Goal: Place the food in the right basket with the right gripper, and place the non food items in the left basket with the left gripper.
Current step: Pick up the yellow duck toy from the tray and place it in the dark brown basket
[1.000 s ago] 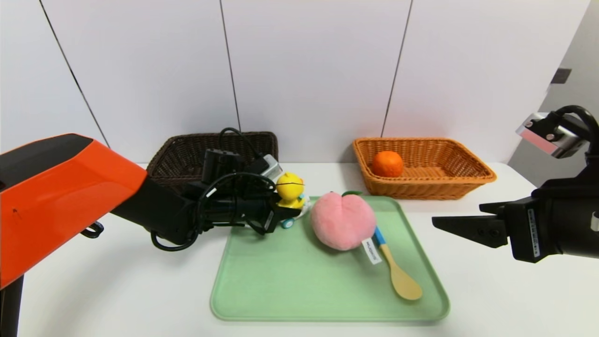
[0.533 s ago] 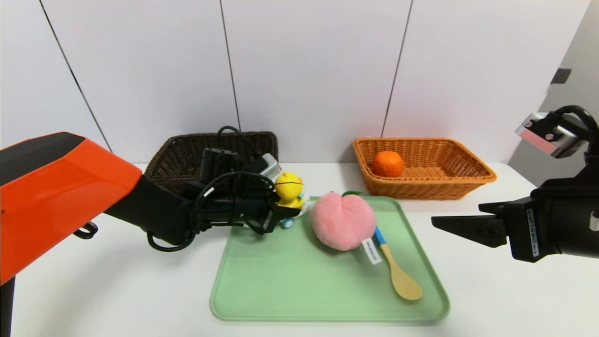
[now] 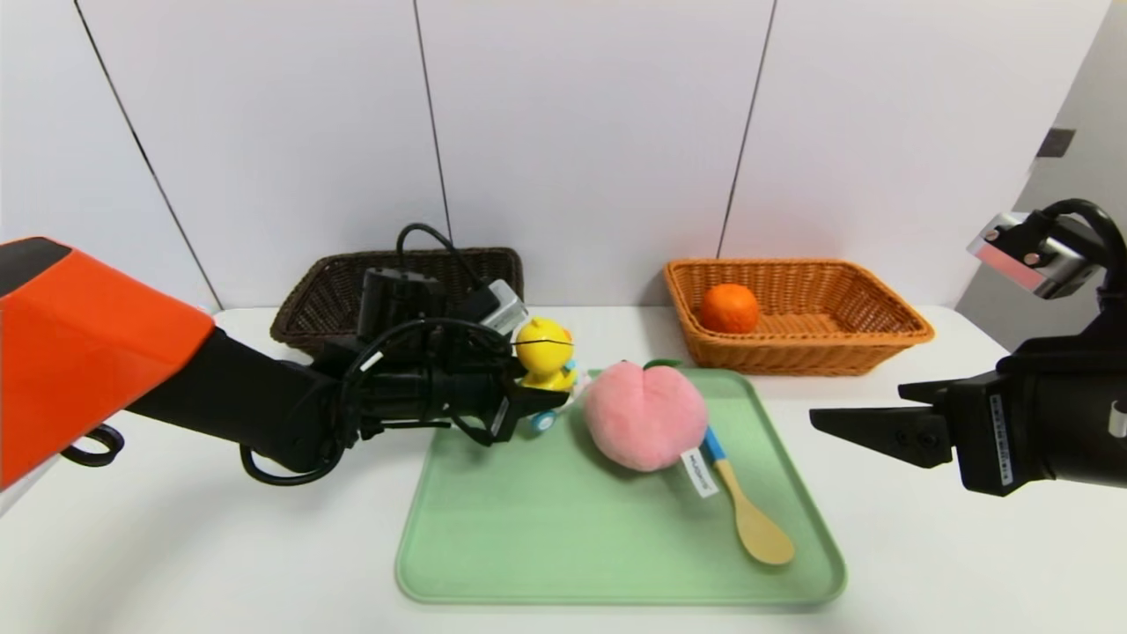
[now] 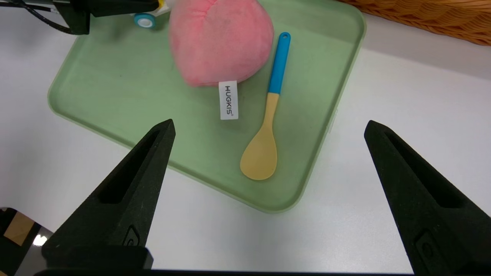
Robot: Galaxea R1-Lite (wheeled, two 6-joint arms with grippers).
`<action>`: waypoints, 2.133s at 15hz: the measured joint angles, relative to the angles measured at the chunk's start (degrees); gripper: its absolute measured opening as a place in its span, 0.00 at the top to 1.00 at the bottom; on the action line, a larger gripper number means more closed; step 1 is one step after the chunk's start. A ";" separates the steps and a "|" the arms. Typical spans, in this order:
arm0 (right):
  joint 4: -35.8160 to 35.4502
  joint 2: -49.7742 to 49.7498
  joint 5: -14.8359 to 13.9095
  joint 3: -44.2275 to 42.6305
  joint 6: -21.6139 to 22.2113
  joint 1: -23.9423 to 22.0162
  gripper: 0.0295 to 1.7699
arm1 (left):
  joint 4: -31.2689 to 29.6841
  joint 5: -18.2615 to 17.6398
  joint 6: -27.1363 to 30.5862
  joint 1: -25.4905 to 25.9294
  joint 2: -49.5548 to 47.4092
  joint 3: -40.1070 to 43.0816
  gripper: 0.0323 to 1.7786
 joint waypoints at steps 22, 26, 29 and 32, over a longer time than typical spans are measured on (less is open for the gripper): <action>0.01 -0.44 -0.21 0.44 -0.11 -0.49 0.04 | 17.13 8.75 -0.85 17.99 -8.64 -17.51 0.60; 0.06 -0.50 -0.34 0.46 -0.02 -0.61 0.04 | 16.93 8.66 -0.99 20.59 -2.39 -19.35 0.60; 0.09 -0.44 -0.38 0.49 -0.02 -0.61 0.04 | 17.13 8.62 -1.04 21.30 1.22 -21.38 0.60; 0.09 -0.44 -0.49 0.49 0.00 -0.68 0.04 | 17.12 8.59 -1.04 21.41 3.67 -22.54 0.60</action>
